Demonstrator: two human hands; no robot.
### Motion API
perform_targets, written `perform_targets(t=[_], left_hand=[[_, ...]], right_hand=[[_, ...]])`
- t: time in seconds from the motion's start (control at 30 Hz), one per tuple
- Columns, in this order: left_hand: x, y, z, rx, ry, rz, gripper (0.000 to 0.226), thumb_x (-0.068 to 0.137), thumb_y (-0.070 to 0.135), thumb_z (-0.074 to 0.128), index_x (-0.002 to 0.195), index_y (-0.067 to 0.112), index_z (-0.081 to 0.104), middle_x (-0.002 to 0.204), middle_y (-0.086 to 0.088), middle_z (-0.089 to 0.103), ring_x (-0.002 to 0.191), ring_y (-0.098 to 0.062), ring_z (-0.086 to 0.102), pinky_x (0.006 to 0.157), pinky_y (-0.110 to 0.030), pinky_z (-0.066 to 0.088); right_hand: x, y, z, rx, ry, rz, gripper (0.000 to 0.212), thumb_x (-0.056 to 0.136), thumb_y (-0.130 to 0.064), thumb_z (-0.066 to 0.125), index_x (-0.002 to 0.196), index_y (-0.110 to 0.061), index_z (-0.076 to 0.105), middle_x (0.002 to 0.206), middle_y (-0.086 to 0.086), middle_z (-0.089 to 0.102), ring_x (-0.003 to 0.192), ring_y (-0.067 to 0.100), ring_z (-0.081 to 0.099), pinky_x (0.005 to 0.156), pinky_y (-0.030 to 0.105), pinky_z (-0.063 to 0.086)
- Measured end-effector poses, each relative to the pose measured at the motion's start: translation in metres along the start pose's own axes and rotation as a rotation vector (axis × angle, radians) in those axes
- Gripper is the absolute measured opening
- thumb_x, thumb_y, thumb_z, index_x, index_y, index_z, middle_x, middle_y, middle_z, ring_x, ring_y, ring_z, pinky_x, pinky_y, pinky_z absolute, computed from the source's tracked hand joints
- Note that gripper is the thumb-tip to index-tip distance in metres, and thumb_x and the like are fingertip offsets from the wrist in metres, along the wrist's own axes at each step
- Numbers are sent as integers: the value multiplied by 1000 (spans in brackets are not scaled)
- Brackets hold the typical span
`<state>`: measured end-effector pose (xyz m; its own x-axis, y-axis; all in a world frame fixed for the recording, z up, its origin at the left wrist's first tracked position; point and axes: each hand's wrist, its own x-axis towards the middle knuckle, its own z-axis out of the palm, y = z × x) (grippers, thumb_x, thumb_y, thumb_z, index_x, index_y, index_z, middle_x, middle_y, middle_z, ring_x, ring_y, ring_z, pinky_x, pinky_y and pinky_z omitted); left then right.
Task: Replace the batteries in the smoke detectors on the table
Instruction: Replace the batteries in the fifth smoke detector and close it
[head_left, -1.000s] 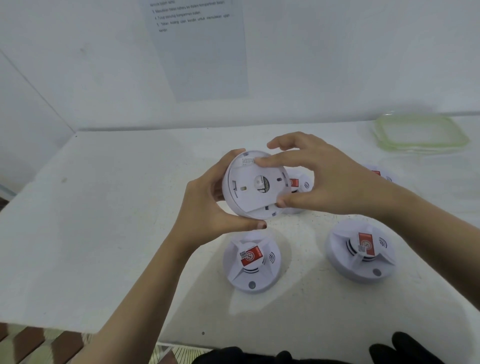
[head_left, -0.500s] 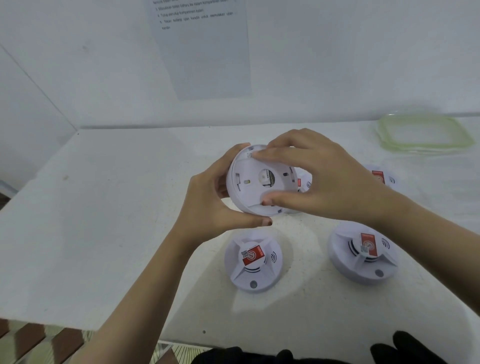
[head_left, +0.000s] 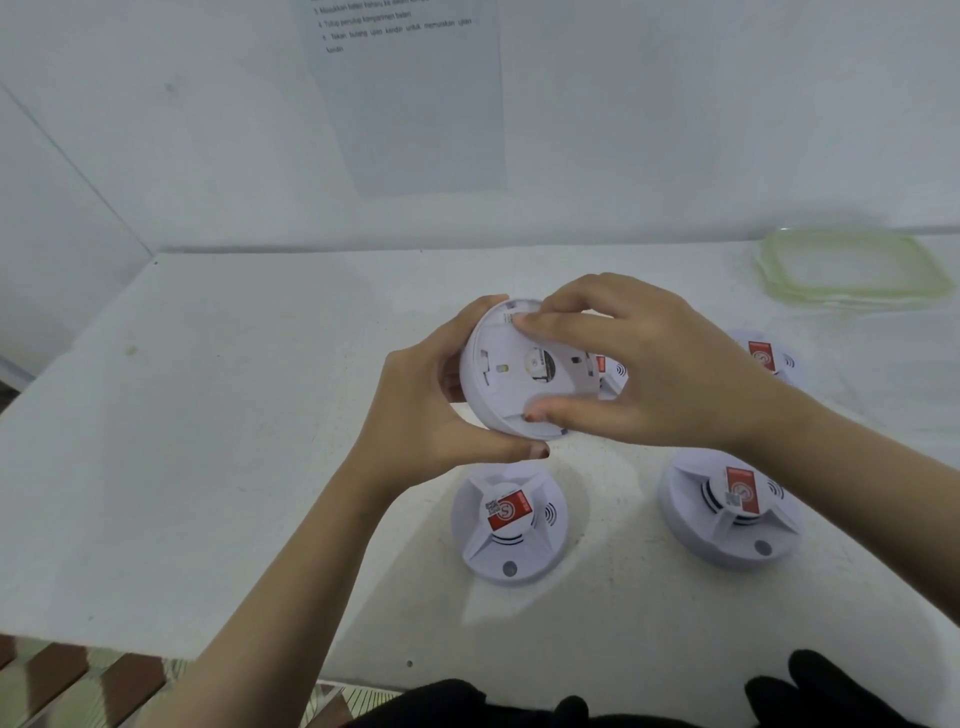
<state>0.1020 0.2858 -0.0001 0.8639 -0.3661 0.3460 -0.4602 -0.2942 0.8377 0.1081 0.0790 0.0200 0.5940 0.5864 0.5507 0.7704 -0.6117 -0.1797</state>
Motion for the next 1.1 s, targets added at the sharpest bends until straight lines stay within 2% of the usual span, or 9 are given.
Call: perform_targets(t=[0.17, 0.33, 0.73, 0.93, 1.1], left_hand=[[-2, 1, 0, 37, 8, 2, 88, 48, 11, 96, 127, 11, 57, 103, 7, 68, 95, -10, 67, 73, -15, 51], [-4, 4, 3, 43, 31, 7, 86, 47, 7, 95, 124, 18, 58, 101, 10, 68, 93, -7, 66, 72, -12, 51], [-7, 5, 12, 76, 79, -5, 82, 48, 6, 94, 122, 15, 61, 96, 10, 68, 90, -10, 67, 72, -14, 52], [-10, 3, 15, 73, 81, -9, 81, 48, 7, 93, 122, 16, 61, 96, 9, 69, 91, -11, 67, 72, -14, 52], [-11, 0, 13, 144, 63, 20, 87, 50, 14, 95, 127, 15, 57, 101, 9, 69, 94, -9, 67, 75, -15, 54]], right_hand=[[-2, -1, 6, 35, 11, 21, 55, 76, -44, 69, 113, -3, 66, 97, 12, 63, 82, 23, 58, 74, 24, 42], [-5, -3, 14, 68, 52, 52, 57, 75, -44, 68, 113, -2, 65, 98, 12, 63, 85, 24, 58, 76, 26, 44], [-12, -8, 22, 91, 124, 112, 55, 75, -41, 67, 112, -1, 65, 97, 14, 62, 85, 27, 59, 77, 33, 47], [-15, -13, 23, 100, 118, 184, 56, 74, -44, 64, 113, -3, 64, 99, 11, 61, 88, 23, 57, 80, 27, 44], [-14, -9, 19, 190, 35, 225, 57, 73, -48, 66, 117, -11, 61, 102, 2, 58, 91, 13, 53, 82, 17, 40]])
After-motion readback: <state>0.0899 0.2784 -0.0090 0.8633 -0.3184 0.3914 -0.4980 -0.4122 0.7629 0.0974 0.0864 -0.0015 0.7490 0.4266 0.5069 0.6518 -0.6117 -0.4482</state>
